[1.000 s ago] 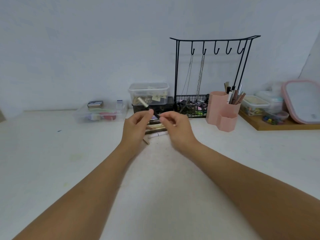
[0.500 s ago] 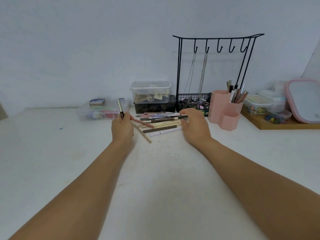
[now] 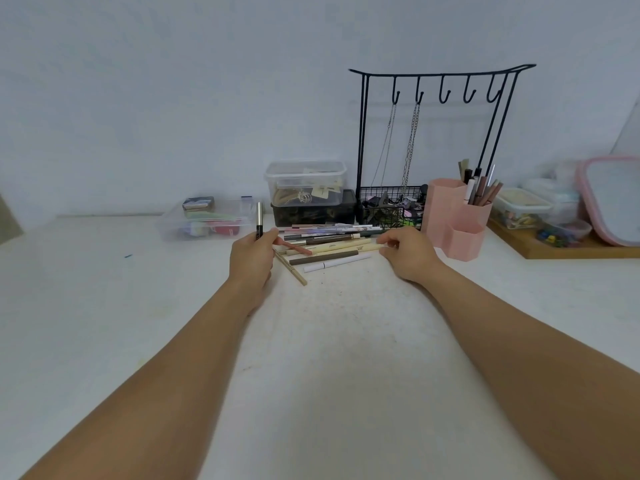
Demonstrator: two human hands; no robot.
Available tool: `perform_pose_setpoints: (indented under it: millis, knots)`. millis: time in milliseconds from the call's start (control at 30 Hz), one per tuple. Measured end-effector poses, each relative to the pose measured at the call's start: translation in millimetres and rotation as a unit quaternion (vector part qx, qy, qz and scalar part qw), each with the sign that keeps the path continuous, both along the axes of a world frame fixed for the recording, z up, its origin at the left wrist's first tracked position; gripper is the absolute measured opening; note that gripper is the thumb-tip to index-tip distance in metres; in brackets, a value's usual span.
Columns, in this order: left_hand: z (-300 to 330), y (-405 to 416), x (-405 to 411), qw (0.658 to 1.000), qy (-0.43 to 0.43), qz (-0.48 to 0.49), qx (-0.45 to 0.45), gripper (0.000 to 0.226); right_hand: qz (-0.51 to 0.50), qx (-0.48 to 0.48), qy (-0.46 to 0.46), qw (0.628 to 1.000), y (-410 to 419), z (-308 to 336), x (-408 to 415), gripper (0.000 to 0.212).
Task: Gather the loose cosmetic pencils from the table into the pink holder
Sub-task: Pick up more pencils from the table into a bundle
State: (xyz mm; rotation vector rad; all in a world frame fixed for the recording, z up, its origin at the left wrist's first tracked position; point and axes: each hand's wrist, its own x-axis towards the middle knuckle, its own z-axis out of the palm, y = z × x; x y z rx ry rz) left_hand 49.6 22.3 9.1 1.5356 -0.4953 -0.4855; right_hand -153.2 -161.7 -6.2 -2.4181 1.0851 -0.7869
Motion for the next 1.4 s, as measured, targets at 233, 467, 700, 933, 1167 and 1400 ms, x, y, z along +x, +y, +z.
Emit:
perform_pose_setpoints:
  millis: [233, 467, 700, 933, 1167, 1400]
  knots:
    - [-0.8, -1.7, -1.8, 1.0, -0.01, -0.001, 0.001, 0.023, 0.005, 0.012, -0.008, 1.0, 1.7, 1.5, 0.0, 0.01]
    - [-1.1, -1.0, -1.6, 0.997, 0.035, -0.021, -0.064, 0.023, -0.018, 0.117, -0.22, 0.968, 11.4, 8.6, 1.0, 0.012]
    - [11.1, -6.0, -23.6, 0.969, 0.092, -0.108, -0.202, 0.037, 0.053, 0.368, -0.38, 0.847, 63.6, 16.6, 35.6, 0.013]
    - [14.9, -6.9, -42.5, 0.946, 0.149, -0.154, -0.244, 0.027, 0.133, 0.387, -0.353, 0.842, 100.2, 10.2, 54.1, 0.011]
    - [10.7, -8.5, -46.9, 0.977, 0.043, -0.113, -0.177, 0.044, 0.177, 0.3, -0.301, 0.888, 102.8, 6.3, 56.6, 0.006]
    - [11.8, -2.6, -12.6, 0.992, 0.02, -0.029, -0.124, 0.026, 0.067, -0.035, -0.099, 0.992, 42.1, 4.5, 14.3, 0.023]
